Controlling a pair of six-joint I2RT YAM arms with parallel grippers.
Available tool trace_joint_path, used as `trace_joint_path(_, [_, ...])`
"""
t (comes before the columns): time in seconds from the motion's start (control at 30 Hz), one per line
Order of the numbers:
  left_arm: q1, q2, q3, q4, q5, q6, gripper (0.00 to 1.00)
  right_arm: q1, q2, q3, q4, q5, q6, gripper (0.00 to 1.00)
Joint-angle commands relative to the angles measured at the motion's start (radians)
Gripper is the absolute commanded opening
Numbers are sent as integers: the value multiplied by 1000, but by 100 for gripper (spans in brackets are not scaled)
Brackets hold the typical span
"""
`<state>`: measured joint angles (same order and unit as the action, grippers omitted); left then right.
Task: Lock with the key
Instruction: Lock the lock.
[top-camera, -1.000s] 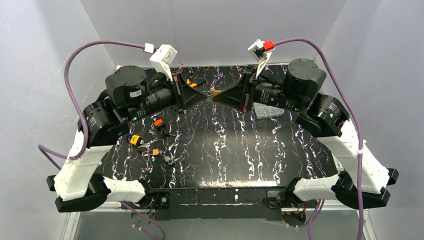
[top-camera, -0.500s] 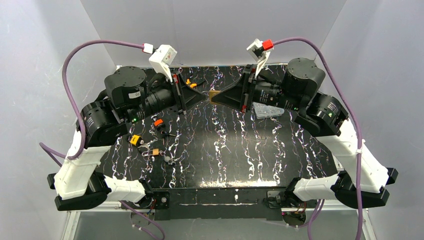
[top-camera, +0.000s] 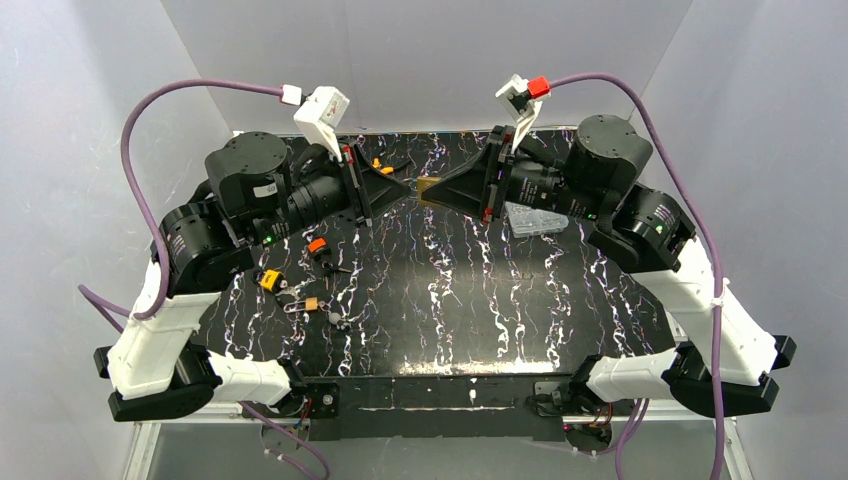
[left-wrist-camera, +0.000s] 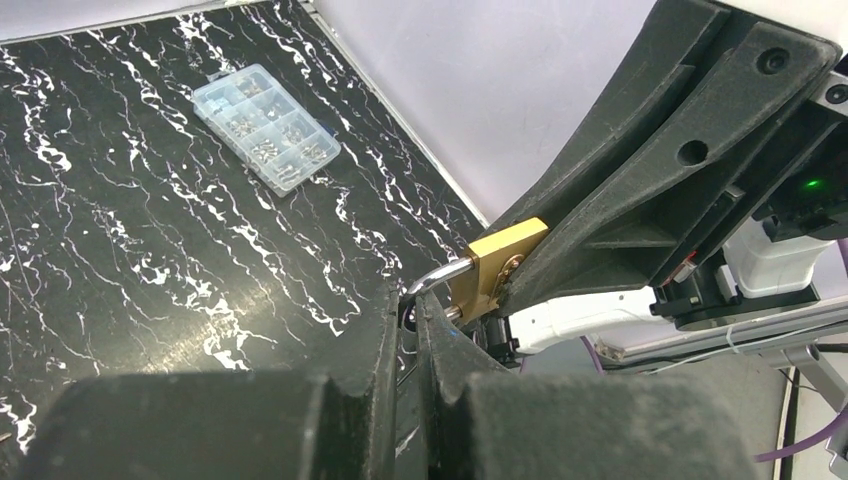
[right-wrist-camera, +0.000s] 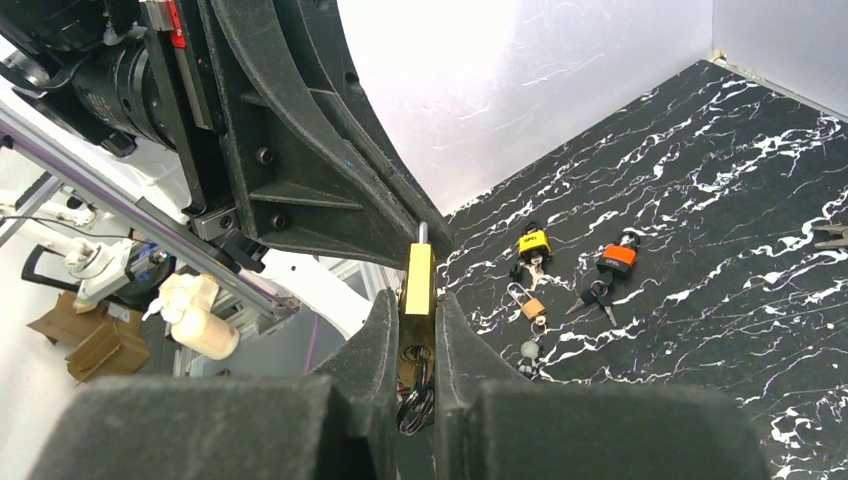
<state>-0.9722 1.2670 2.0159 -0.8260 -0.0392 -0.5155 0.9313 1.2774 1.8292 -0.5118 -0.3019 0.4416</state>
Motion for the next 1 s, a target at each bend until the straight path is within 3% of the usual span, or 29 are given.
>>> trace_joint_path(0.0, [-129,103,-17,439,463,-137,0,48,184,-87,110,-85,35,1])
trace_joint_path(0.57, [-151,119,-26,447,476,-149,0,48,209,-76,115,-91,37,1])
trace_joint_path(0.77, [-150,83,-1,272,341,-41,0,27,151,-118,113,-77,27,1])
trace_joint_path(0.87, [-148,67,10,165,274,40,0,-22,86,-197,175,-140,69,1])
trace_joint_path(0.97, [-143,33,-4,107,253,102,13,-77,13,-297,278,-252,130,1])
